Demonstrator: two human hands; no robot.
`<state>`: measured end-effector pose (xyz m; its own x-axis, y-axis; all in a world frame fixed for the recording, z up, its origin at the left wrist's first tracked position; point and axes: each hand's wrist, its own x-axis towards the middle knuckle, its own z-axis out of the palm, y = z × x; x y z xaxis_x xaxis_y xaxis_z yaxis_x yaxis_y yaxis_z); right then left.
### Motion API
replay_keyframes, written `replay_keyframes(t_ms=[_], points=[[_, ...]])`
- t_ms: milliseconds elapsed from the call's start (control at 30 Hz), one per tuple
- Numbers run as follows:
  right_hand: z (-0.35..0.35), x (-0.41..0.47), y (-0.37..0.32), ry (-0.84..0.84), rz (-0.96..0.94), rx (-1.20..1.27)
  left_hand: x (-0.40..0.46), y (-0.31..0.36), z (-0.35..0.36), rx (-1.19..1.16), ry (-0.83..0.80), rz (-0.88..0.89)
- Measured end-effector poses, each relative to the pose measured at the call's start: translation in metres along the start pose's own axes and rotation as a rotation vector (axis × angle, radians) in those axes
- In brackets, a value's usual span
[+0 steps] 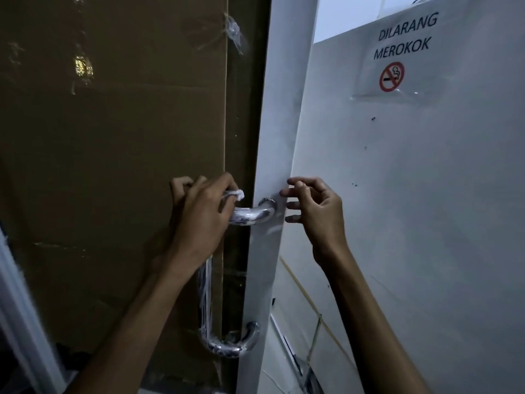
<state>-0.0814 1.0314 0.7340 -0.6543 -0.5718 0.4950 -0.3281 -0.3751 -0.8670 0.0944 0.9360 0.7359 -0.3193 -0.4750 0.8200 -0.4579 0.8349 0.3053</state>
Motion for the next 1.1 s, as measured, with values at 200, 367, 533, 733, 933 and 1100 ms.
replay_keyframes(t_ms=[200,367,533,733,933,1100], points=[[0.008,0.018,0.038,0.053,-0.157,-0.291,-0.008,0.007,0.011,-0.033,-0.048,-0.052],[0.015,0.027,0.052,0.010,-0.144,-0.226,-0.020,0.019,0.008,0.061,-0.124,0.075],[0.019,0.034,0.060,0.029,-0.167,-0.230,-0.035,0.011,0.011,0.085,-0.108,0.096],[0.020,0.034,0.059,0.039,-0.164,-0.224,-0.036,0.015,0.017,0.188,-0.126,0.156],[0.019,0.035,0.061,0.030,-0.142,-0.241,-0.036,0.009,0.015,0.212,-0.143,0.155],[0.019,0.036,0.063,-0.008,-0.120,-0.248,-0.035,0.008,0.015,0.185,-0.131,0.087]])
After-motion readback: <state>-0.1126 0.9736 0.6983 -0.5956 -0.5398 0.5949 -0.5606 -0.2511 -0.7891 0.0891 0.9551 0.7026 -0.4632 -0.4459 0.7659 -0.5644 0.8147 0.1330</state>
